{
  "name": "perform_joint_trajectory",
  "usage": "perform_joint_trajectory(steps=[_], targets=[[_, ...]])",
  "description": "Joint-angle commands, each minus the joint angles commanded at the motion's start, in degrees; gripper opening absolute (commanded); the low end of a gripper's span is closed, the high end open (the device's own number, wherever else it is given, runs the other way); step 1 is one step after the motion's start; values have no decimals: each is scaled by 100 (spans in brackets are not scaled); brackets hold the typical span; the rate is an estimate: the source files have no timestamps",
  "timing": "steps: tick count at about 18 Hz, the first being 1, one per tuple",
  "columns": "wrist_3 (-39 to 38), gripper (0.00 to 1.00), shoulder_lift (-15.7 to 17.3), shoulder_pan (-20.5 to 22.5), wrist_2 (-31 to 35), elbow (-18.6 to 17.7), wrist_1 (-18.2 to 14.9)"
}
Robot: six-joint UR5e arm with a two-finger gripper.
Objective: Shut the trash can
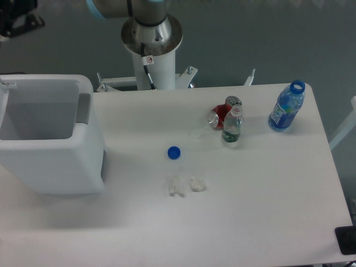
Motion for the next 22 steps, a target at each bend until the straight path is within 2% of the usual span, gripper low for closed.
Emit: perform_joint_trajectory(steps=[6, 11, 20, 22], targets=[[0, 0, -360, -440, 35, 360, 9], [9, 0, -466, -712, 184, 422, 53], [9, 0, -712, -1485, 1458, 449, -44], [9, 0, -712, -1530, 1573, 466, -44]])
